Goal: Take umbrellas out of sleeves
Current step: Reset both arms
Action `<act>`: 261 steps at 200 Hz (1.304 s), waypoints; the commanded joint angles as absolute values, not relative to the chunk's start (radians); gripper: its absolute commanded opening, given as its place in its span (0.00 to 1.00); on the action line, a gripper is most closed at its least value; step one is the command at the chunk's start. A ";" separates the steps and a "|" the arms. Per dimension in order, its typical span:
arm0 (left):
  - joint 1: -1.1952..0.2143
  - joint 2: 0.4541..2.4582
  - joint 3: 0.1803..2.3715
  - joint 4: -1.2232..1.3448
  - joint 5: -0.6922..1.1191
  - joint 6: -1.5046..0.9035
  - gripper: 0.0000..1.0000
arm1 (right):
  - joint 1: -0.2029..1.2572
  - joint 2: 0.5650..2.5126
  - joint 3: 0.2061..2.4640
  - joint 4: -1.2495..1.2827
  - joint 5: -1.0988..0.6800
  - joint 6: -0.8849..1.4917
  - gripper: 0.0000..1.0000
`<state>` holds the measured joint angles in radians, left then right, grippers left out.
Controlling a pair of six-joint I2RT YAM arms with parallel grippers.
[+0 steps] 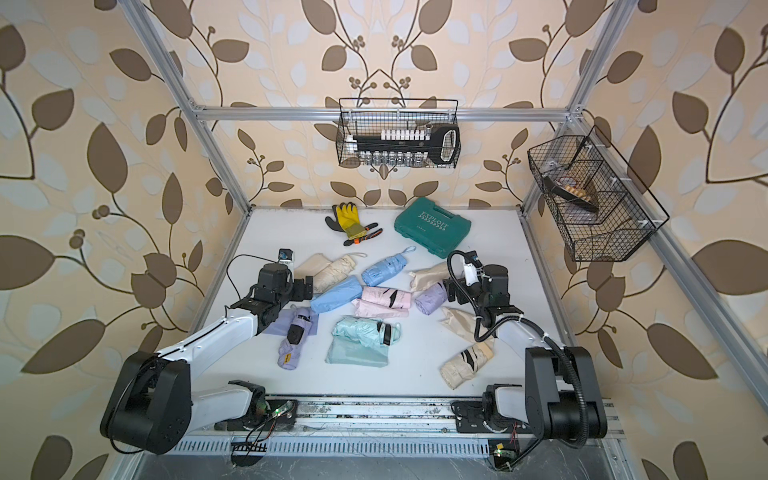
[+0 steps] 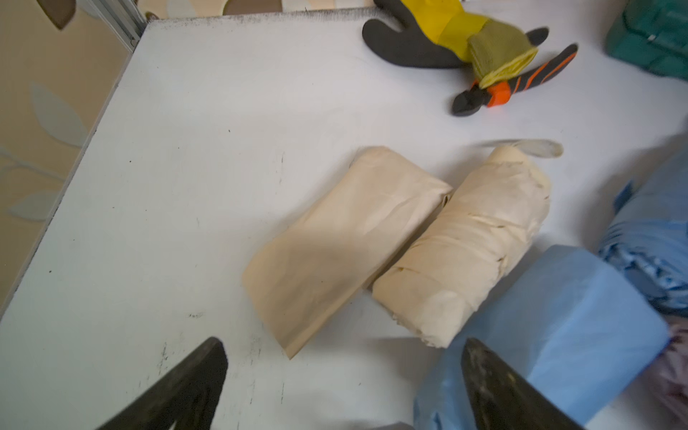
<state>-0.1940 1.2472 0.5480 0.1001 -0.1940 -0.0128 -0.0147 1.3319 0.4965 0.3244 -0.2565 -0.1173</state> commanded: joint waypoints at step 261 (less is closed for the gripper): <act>-0.034 1.513 0.394 0.750 -0.066 0.009 0.99 | -0.046 1.515 0.385 0.803 -0.202 -0.028 0.99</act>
